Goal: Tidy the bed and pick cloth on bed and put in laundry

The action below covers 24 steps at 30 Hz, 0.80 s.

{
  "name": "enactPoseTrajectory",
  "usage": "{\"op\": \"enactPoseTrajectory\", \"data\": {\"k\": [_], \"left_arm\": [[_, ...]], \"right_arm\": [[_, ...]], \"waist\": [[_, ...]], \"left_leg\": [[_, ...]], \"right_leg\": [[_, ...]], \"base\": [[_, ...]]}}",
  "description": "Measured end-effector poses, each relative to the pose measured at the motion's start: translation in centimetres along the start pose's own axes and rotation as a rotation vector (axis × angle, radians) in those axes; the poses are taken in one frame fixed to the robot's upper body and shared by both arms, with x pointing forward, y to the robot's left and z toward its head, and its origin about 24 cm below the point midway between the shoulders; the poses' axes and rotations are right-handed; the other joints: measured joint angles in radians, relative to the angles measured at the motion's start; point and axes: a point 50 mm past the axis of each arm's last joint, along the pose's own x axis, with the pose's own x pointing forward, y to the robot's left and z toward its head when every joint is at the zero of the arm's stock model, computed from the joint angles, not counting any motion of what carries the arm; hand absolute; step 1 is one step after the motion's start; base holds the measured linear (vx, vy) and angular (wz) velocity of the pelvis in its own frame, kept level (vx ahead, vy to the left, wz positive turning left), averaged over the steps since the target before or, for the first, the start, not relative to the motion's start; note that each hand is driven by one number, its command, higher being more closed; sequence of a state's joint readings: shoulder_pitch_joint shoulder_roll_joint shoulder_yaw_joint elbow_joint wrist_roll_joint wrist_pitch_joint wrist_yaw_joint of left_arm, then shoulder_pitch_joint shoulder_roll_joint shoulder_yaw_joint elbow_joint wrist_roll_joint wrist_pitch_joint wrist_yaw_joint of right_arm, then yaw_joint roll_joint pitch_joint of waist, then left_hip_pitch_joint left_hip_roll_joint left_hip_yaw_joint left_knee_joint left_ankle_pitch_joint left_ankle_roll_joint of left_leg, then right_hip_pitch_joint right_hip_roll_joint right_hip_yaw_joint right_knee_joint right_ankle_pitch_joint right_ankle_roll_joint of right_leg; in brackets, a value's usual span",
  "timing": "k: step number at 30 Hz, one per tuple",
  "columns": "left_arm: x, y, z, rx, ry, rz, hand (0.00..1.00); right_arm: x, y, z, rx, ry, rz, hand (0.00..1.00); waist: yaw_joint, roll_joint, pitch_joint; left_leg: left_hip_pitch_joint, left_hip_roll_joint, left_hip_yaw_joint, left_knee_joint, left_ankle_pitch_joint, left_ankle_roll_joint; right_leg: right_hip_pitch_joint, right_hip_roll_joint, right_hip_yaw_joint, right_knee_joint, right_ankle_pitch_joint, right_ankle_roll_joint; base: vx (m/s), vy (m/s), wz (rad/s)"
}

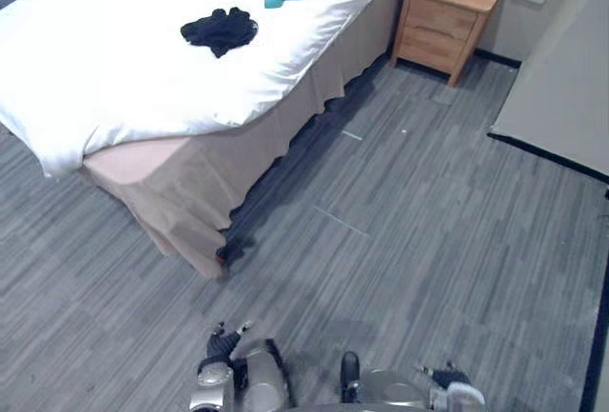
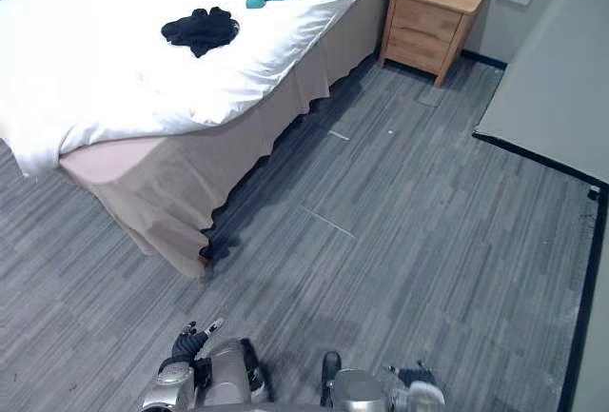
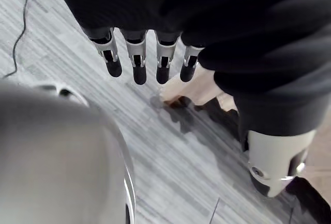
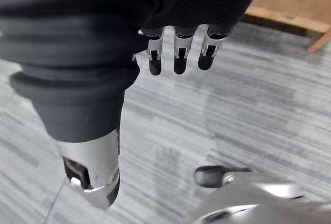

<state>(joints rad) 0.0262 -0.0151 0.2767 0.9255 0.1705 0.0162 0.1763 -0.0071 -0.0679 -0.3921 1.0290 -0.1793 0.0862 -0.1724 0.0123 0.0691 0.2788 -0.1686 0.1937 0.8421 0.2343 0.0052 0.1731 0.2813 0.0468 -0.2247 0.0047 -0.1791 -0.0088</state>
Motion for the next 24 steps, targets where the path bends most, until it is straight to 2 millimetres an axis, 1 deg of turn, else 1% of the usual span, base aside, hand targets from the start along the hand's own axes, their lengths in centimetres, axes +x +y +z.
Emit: {"op": "enactPoseTrajectory", "data": {"k": [1,2,3,4,5,6,7,8,9,10,11,12,13,14,15,16,17,18,20,21,22,24], "left_arm": [[0.1,0.0,-0.1,0.002,0.007,-0.003,0.0],[0.1,0.4,-0.1,0.016,0.01,0.005,0.0],[0.1,0.2,-0.2,0.022,0.012,0.0,0.0],[0.1,0.3,-0.4,0.04,0.022,-0.003,0.0],[0.1,0.1,-0.6,0.076,0.035,-0.015,0.0],[0.2,0.2,-0.7,0.092,0.041,-0.018,0.0],[0.2,0.4,-1.0,0.108,0.054,-0.018,0.0],[0.2,0.6,-1.1,0.124,0.058,-0.014,0.0],[0.3,0.8,-1.2,0.134,0.065,-0.011,0.0],[0.3,1.0,-1.4,0.142,0.074,-0.008,0.0],[0.3,1.3,-1.5,0.149,0.08,-0.002,0.0],[0.3,1.5,-1.5,0.152,0.079,0.003,0.0],[0.5,2.5,-1.4,0.162,0.075,0.026,0.0],[0.7,3.5,-1.3,0.151,0.081,0.056,0.0],[0.4,3.1,-2.1,0.124,0.11,0.051,0.0],[0.2,2.5,-2.7,0.107,0.13,0.039,0.0],[-0.1,2.0,-3.4,0.083,0.151,0.032,0.0],[-0.3,1.5,-3.6,0.064,0.159,0.027,0.0],[-0.3,1.4,-3.7,0.041,0.164,0.03,0.0],[-0.3,1.3,-3.5,0.035,0.157,0.03,0.0],[-0.3,1.3,-3.3,0.033,0.152,0.031,0.0],[-0.1,1.4,-1.9,0.003,0.098,0.04,0.0]], "right_arm": [[-0.1,0.2,-0.4,-0.008,0.012,0.006,0.0],[-0.2,0.6,-0.7,-0.045,0.018,0.017,0.0],[-0.2,0.5,-1.1,-0.055,0.028,0.016,0.0],[-0.2,0.2,-1.0,-0.067,0.022,0.009,0.0],[-0.2,0.5,-1.0,-0.068,0.023,0.015,0.0],[-0.3,0.6,-1.2,-0.07,0.027,0.019,0.0],[-0.2,0.5,-1.0,-0.075,0.02,0.018,0.0],[-0.2,0.4,-0.7,-0.076,0.007,0.015,0.0],[-0.2,0.4,-0.6,-0.08,0.0,0.016,0.0],[-0.2,0.4,-0.5,-0.079,-0.003,0.016,0.0],[-0.2,0.6,-0.5,-0.077,-0.001,0.02,0.0],[-0.3,0.8,-0.6,-0.073,0.004,0.025,0.0],[-0.5,1.6,-1.2,-0.051,0.028,0.045,0.0],[-0.6,2.3,-1.4,-0.042,0.043,0.065,0.0],[-0.4,1.5,-1.3,-0.035,0.036,0.044,0.0],[-0.4,1.0,-1.6,-0.029,0.045,0.03,0.0],[-0.3,0.2,-1.8,-0.011,0.055,0.009,0.0],[-0.3,-0.3,-2.2,0.013,0.071,-0.008,0.0],[-0.4,-0.5,-2.8,0.03,0.089,-0.015,0.0],[-0.5,-0.6,-3.5,0.04,0.106,-0.018,0.0],[-0.5,-0.6,-3.6,0.04,0.11,-0.019,0.0],[-0.8,-0.7,-4.4,0.039,0.127,-0.02,0.0]], "waist": [[-0.005,-0.01,-0.006],[-0.008,-0.048,-0.028],[-0.006,-0.053,-0.032],[-0.019,-0.06,-0.029],[-0.037,-0.07,-0.027],[-0.047,-0.07,-0.026],[-0.055,-0.066,-0.024],[-0.053,-0.057,-0.015],[-0.054,-0.057,-0.014],[-0.054,-0.047,-0.011],[-0.054,-0.059,-0.018],[-0.053,-0.075,-0.024],[-0.041,-0.126,-0.031],[-0.024,-0.157,-0.028],[-0.022,-0.114,-0.047],[-0.024,-0.094,-0.061],[-0.026,-0.05,-0.069],[-0.029,-0.028,-0.079],[-0.027,-0.024,-0.082],[-0.027,-0.025,-0.086],[-0.025,-0.017,-0.094],[-0.024,-0.032,-0.102]], "left_leg": [[0.024,-0.036,-0.004,-0.024,-0.038,0.027],[0.036,-0.094,-0.062,-0.058,-0.044,0.022],[0.052,-0.113,-0.095,-0.091,-0.045,0.013],[0.096,-0.154,-0.175,-0.144,-0.045,-0.007],[0.132,-0.18,-0.255,-0.152,-0.056,-0.021],[0.152,-0.186,-0.286,-0.152,-0.063,-0.028],[0.201,-0.194,-0.356,-0.157,-0.072,-0.043],[0.252,-0.19,-0.41,-0.165,-0.08,-0.057],[0.278,-0.18,-0.454,-0.163,-0.086,-0.071],[0.296,-0.169,-0.496,-0.165,-0.092,-0.096],[0.308,-0.16,-0.543,-0.169,-0.105,-0.133],[0.314,-0.162,-0.557,-0.172,-0.113,-0.15],[0.332,-0.19,-0.59,-0.19,-0.118,-0.184],[0.361,-0.19,-0.61,-0.205,-0.129,-0.217],[0.364,-0.147,-0.601,-0.207,-0.127,-0.237],[0.365,-0.124,-0.593,-0.212,-0.131,-0.246],[0.377,-0.079,-0.59,-0.22,-0.138,-0.267],[0.379,-0.05,-0.592,-0.219,-0.132,-0.282],[0.391,-0.027,-0.589,-0.218,-0.119,-0.3],[0.394,-0.014,-0.588,-0.219,-0.117,-0.303],[0.393,-0.009,-0.588,-0.219,-0.116,-0.304],[0.387,-0.003,-0.587,-0.224,-0.116,-0.306]], "right_leg": [[0.021,-0.007,-0.02,0.018,-0.021,0.023],[-0.015,-0.056,-0.067,0.148,-0.054,0.072],[-0.058,-0.069,-0.085,0.273,-0.069,0.097],[-0.172,-0.122,-0.095,0.583,-0.044,0.148],[-0.265,-0.157,-0.049,0.817,-0.047,0.157],[-0.296,-0.169,-0.039,0.874,-0.063,0.157],[-0.344,-0.203,-0.037,0.897,-0.092,0.137],[-0.381,-0.218,-0.009,0.841,-0.12,0.115],[-0.398,-0.213,0.037,0.752,-0.122,0.112],[-0.415,-0.197,0.101,0.637,-0.116,0.118],[-0.428,-0.182,0.2,0.456,-0.076,0.147],[-0.43,-0.185,0.24,0.357,-0.03,0.152],[-0.44,-0.2,0.307,0.209,0.17,0.152],[-0.459,-0.201,0.319,0.251,0.21,0.135],[-0.451,-0.168,0.305,0.247,0.207,0.128],[-0.433,-0.15,0.295,0.212,0.202,0.119],[-0.387,-0.11,0.27,0.141,0.22,0.093],[-0.356,-0.086,0.25,0.096,0.231,0.078],[-0.317,-0.066,0.233,0.059,0.236,0.065],[-0.297,-0.055,0.219,0.036,0.238,0.054],[-0.292,-0.051,0.217,0.026,0.241,0.05],[-0.281,-0.047,0.205,-0.006,0.251,0.042]], "base": [[0.79,0.223,1.19],[0.5,0.155,1.15],[0.58,0.217,1.59],[0.56,0.167,1.8],[0.55,0.126,2.01],[0.57,0.005,2.07],[0.56,-0.082,1.83],[0.65,-0.178,1.85],[0.52,-0.214,1.63],[0.47,-0.288,1.74],[0.44,-0.351,1.6],[0.43,-0.376,1.6],[0.49,-0.554,1.07],[0.37,-0.477,0.75],[0.34,-0.441,0.27],[0.24,-0.224,0.06],[0.3,-0.238,0.16],[0.28,-0.228,0.15],[0.18,-0.197,0.24],[0.11,-0.139,0.22],[0.04,-0.068,0.2],[0.01,-0.041,0.13]]}}
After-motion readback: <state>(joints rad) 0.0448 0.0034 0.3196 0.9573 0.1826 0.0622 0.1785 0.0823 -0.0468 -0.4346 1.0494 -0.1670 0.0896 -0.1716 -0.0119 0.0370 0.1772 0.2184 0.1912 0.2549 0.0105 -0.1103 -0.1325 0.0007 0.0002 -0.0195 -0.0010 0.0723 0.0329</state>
